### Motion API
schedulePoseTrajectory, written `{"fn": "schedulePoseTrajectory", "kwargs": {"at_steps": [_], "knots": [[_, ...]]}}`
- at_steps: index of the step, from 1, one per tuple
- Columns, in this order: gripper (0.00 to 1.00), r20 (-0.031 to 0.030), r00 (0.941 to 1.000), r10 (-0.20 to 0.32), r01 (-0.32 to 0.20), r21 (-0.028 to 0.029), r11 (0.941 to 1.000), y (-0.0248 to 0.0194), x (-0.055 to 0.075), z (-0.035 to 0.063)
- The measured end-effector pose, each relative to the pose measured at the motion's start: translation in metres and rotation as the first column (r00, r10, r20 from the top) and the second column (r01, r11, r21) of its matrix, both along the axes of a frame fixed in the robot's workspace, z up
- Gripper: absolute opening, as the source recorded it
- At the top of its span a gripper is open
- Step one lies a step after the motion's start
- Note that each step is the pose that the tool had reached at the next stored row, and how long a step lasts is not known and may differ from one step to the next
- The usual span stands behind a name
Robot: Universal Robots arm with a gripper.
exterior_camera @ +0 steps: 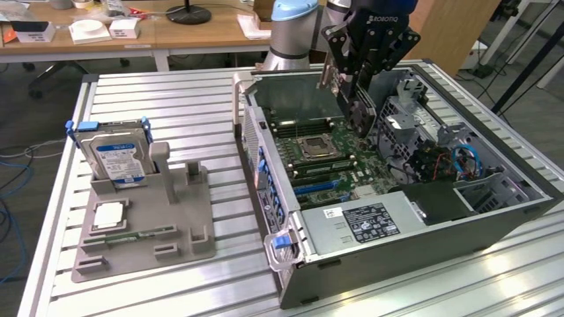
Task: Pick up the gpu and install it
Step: 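Insert the gpu into the slot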
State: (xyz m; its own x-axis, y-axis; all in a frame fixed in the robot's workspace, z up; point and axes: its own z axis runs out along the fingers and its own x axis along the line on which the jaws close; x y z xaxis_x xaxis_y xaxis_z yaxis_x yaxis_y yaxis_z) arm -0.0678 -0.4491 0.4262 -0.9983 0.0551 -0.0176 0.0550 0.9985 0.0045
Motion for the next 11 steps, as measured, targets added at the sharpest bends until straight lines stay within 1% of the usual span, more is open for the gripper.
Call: {"fn": "schedulePoseTrajectory", "kwargs": {"at_steps": [8, 11], "knots": [[0.26, 0.0, 1.0, 0.0, 0.0, 0.0001, 1.0, 0.0, 0.0003, 0.0], [0.26, -0.0001, 1.0, 0.003, -0.003, 0.0008, 1.0, 0.0001, 0.0049, 0.0]]}}
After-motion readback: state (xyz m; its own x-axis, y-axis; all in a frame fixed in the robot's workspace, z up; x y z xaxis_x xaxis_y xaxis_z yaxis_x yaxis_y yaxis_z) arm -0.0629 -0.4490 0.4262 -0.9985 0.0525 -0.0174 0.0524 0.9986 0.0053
